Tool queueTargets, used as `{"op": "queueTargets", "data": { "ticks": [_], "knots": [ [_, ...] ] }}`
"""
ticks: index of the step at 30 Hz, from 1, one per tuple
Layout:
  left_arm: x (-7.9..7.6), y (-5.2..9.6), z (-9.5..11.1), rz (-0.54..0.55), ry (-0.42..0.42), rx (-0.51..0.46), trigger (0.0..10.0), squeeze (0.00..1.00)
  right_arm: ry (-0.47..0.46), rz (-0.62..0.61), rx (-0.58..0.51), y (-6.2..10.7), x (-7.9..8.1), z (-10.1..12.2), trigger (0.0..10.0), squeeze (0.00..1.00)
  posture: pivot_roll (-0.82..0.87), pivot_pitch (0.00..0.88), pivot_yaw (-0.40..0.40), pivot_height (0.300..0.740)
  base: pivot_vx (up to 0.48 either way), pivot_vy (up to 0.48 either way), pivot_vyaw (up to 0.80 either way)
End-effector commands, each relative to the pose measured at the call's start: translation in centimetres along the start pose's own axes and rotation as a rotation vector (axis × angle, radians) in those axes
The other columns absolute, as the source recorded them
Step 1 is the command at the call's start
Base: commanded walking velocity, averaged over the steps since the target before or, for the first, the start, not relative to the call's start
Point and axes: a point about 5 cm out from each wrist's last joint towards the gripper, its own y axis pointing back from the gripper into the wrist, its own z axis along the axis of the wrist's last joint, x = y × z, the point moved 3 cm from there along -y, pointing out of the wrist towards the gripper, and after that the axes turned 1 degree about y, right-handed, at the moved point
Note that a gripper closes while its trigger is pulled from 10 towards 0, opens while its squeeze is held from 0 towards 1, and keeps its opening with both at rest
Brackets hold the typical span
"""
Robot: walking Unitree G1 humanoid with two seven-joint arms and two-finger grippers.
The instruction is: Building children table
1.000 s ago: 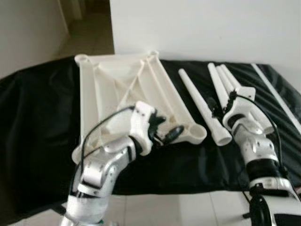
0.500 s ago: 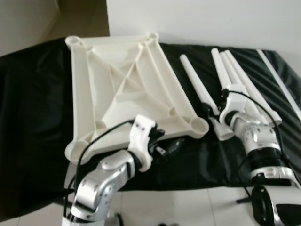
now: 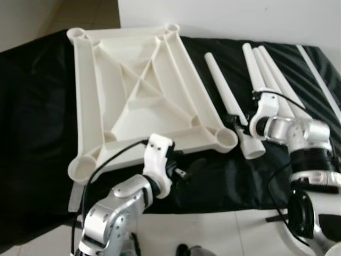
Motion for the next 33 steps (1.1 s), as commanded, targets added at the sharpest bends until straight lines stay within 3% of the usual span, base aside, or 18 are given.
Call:
{"op": "queueTargets", "data": {
  "ticks": [1,2,12,14,16,17,18,19,26,29,33],
  "knots": [
    [-0.4,0.1,0.2,-0.013,0.006,-0.007,10.0,0.00,-0.061,-0.016,0.113,-0.3,-0.8,-2.0,10.0,0.00,0.19,0.197,-0.080,0.740,0.000,0.000,0.00],
    [-0.1,0.1,0.4,-0.001,0.020,-0.015,10.0,0.00,-0.057,-0.046,0.177,0.1,-1.1,-2.0,0.0,0.00,0.18,0.193,-0.077,0.740,0.000,0.000,0.00],
    [0.6,-0.1,0.7,0.013,0.025,-0.030,10.0,0.00,-0.049,-0.070,0.188,0.7,-1.6,-1.7,0.0,0.00,0.15,0.172,-0.072,0.740,0.000,0.000,0.00],
    [0.9,-0.3,1.1,0.017,0.024,-0.042,10.0,0.00,-0.039,-0.060,0.155,0.8,-1.4,-1.3,0.0,0.00,0.15,0.162,-0.069,0.740,0.000,0.000,0.00],
    [1.8,-0.8,1.9,0.037,0.010,-0.064,10.0,0.00,-0.009,-0.058,0.024,1.2,-1.1,0.3,0.0,0.00,0.14,0.149,-0.069,0.740,0.000,0.000,0.00],
    [2.3,-0.9,2.2,0.045,0.013,-0.073,10.0,0.00,0.032,-0.058,-0.061,1.5,-1.0,1.2,4.0,0.00,0.14,0.141,-0.071,0.740,0.000,0.000,0.00],
    [2.3,-0.9,2.2,0.045,0.013,-0.073,10.0,0.00,0.032,-0.058,-0.061,1.5,-1.0,1.2,4.0,0.00,0.14,0.141,-0.071,0.740,0.000,0.000,0.00],
    [3.2,-1.2,3.0,0.062,0.012,-0.091,10.0,0.00,0.065,-0.026,-0.172,2.1,-0.5,2.5,10.0,0.00,0.12,0.133,-0.066,0.740,0.000,0.000,0.00],
    [4.3,-1.8,4.6,0.064,0.043,-0.123,10.0,0.00,0.162,-0.003,-0.387,3.8,0.1,4.7,10.0,0.00,0.11,0.101,-0.061,0.740,0.000,0.000,0.00],
    [4.9,-2.7,5.9,0.061,0.042,-0.136,10.0,0.00,0.149,0.020,-0.463,4.9,0.3,5.4,10.0,0.00,0.09,0.086,-0.059,0.740,0.000,0.000,0.00],
    [5.9,-4.0,7.1,0.059,-0.023,-0.133,10.0,0.00,0.177,0.012,-0.575,5.8,0.4,5.8,10.0,0.00,0.07,0.059,-0.049,0.740,0.000,0.000,0.00]
  ]
}}
